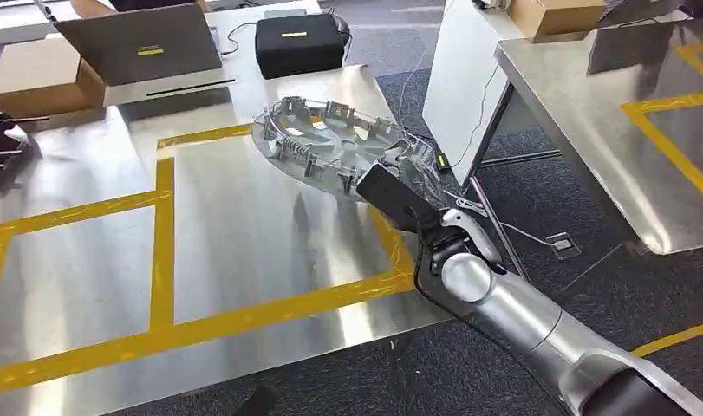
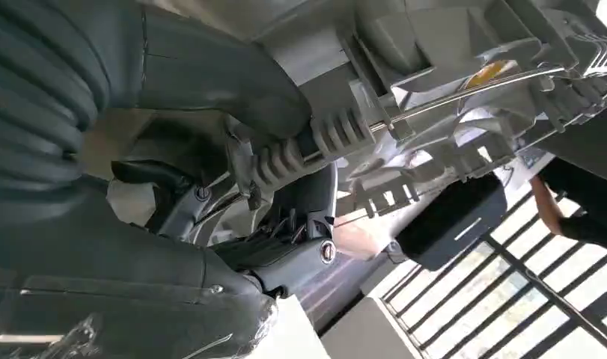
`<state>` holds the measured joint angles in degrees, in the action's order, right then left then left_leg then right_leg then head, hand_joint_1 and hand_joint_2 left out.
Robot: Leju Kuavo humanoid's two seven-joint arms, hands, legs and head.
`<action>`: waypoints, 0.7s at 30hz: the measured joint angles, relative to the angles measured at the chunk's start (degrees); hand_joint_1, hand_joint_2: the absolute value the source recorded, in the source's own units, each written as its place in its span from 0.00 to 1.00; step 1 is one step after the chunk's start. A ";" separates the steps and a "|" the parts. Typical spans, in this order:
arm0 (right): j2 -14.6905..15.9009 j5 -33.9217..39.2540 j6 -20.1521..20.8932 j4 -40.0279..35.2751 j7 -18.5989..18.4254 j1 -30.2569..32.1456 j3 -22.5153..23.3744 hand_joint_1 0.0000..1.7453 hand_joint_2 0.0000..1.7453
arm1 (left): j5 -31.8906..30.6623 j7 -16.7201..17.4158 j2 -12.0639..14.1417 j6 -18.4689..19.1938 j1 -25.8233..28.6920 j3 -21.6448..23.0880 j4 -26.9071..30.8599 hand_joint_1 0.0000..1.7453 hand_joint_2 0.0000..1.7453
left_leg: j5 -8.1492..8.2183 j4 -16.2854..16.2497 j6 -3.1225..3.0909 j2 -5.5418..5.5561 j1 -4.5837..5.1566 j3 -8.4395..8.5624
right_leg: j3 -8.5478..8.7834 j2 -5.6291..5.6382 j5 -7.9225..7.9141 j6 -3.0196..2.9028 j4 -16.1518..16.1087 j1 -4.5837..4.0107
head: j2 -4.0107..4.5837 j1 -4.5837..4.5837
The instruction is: Take the parts from the cabinet and place them on the table.
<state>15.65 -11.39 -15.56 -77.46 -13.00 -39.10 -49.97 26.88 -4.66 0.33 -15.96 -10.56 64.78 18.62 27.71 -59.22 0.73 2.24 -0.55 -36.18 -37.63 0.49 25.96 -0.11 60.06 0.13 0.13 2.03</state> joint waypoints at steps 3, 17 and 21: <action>-0.20 0.46 0.74 3.04 0.81 0.36 -0.09 1.00 1.00 | -0.15 0.00 -0.02 -0.02 0.03 0.00 -0.02 0.00 1.00 | 0.02 0.00 -0.03 0.01 0.01 -0.01 | 0.06 -0.01 -0.01 0.02 -0.09 0.00 | 0.00 0.02; -4.26 3.82 5.86 13.77 5.46 1.64 -1.77 1.00 1.00 | -0.68 0.61 0.02 -0.24 0.10 -0.09 -0.02 0.00 1.00 | 0.03 0.00 -0.06 0.00 0.00 0.05 | 0.19 0.02 -0.06 0.09 -0.25 0.00 | 0.00 0.02; -6.14 3.82 7.04 14.53 7.15 1.95 -2.71 1.00 1.00 | -0.74 0.59 0.02 -0.39 0.07 -0.18 -0.02 0.00 1.00 | 0.03 0.00 -0.05 0.00 0.00 0.07 | 0.19 0.03 -0.06 0.09 -0.25 -0.01 | 0.00 0.02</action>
<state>9.51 -7.56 -8.52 -62.93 -5.86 -37.14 -52.68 26.14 -4.07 0.35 -16.35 -10.49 64.61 18.60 27.73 -59.22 0.68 2.24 -0.56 -36.11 -37.44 0.53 25.90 -0.02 59.81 0.13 0.13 2.05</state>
